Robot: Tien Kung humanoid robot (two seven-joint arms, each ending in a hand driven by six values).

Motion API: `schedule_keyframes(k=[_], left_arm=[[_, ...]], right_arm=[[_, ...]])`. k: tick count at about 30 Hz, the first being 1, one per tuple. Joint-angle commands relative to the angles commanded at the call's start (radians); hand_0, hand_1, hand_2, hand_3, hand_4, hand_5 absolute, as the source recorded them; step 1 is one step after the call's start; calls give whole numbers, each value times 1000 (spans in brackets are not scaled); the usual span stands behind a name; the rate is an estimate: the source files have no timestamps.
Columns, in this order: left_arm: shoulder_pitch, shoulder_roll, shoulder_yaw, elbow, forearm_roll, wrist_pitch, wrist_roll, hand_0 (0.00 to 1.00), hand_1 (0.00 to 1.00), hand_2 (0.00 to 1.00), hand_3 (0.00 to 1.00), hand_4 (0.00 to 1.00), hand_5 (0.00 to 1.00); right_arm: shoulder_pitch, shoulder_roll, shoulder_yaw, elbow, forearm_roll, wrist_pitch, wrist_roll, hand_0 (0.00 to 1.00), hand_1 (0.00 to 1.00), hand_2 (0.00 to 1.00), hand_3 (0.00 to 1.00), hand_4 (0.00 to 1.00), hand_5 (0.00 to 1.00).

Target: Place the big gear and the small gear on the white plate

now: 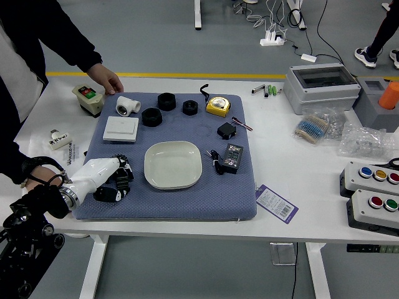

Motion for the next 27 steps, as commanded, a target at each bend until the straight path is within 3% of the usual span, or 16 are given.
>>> schedule_keyframes(k=[9, 19, 20, 25, 27], left_arm=[[0, 4, -7, -35, 0, -9, 6, 298, 403, 451, 504, 95, 2], [-8, 12, 9, -127, 0, -4, 2, 298, 402, 450, 505, 104, 2], [-9, 12, 11, -131, 0, -3, 1, 293, 396, 444, 498, 68, 2], [-33, -11, 44, -134, 0, 25, -20, 293, 396, 444, 498, 68, 2], [-54, -33, 69, -112, 0, 52, -40, 290, 393, 441, 495, 50, 2]], right_arm=[[2, 0, 1, 0, -1, 0, -1, 703, 728, 774, 603, 832, 691], [5, -1, 3, 0, -1, 1, -1, 703, 728, 774, 603, 832, 691], [5, -2, 3, 0, -1, 1, -1, 703, 727, 774, 602, 832, 691], [6, -2, 2, 0, -1, 1, -2, 703, 727, 774, 602, 832, 691], [8, -2, 0, 1, -1, 1, -2, 703, 729, 774, 603, 832, 691]])
